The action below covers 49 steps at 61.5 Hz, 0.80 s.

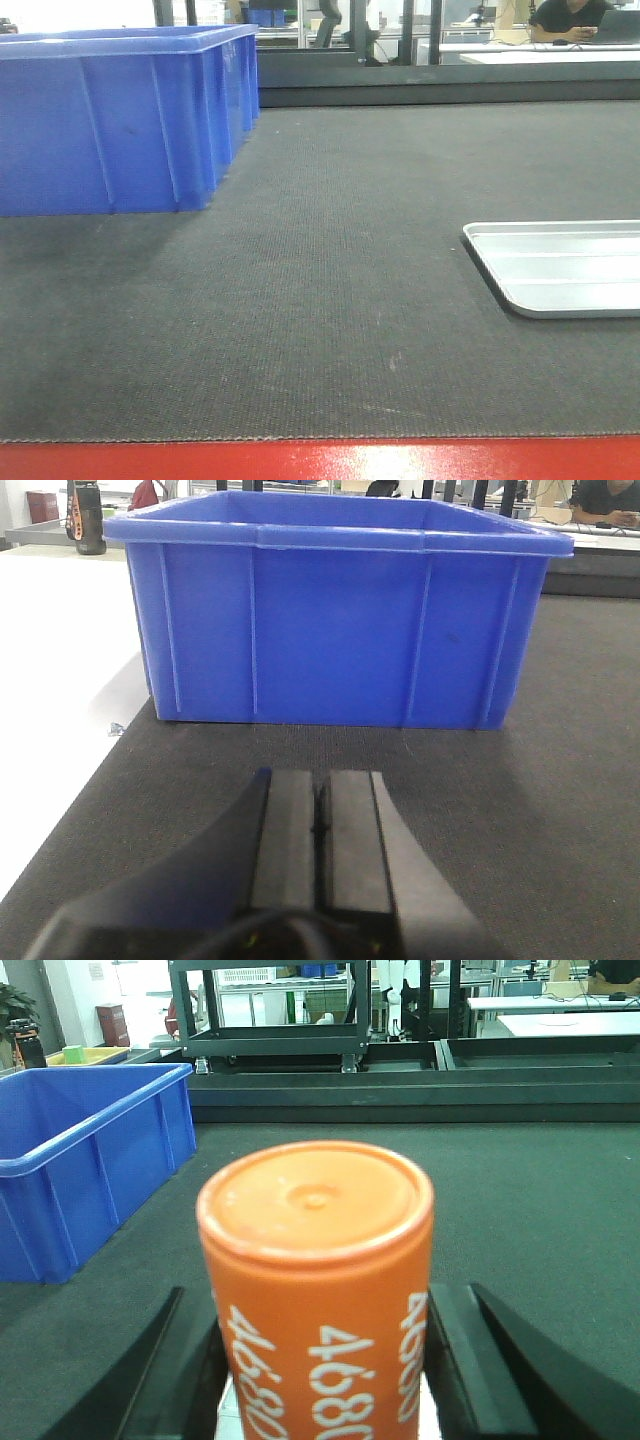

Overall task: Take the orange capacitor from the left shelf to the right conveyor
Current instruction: 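Lower the held capacitor onto the silver tray with the right gripper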

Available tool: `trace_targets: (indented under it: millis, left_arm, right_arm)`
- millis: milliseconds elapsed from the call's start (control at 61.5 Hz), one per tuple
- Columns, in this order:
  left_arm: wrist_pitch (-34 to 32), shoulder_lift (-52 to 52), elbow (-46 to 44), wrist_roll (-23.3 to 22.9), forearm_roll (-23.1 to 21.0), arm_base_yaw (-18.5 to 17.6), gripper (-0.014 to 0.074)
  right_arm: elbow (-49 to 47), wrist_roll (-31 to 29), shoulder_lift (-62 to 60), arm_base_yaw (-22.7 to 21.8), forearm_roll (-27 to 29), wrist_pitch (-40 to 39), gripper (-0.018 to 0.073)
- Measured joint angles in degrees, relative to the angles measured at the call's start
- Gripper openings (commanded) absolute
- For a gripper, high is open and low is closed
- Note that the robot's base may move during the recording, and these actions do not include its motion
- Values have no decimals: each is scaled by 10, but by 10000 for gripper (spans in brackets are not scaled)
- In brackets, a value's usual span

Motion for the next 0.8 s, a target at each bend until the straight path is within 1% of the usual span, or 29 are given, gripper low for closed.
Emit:
trace_targets:
  millis: [536, 666, 796]
  left_arm:
    - [0, 0, 0, 0, 0, 0, -127]
    - [0, 0, 0, 0, 0, 0, -127]
    - [0, 0, 0, 0, 0, 0, -127]
  right_arm:
    - [0, 0, 1, 0, 0, -4, 151]
    - [0, 0, 37, 0, 10, -46, 151]
    - [-1, 1, 130, 0, 36, -130, 151]
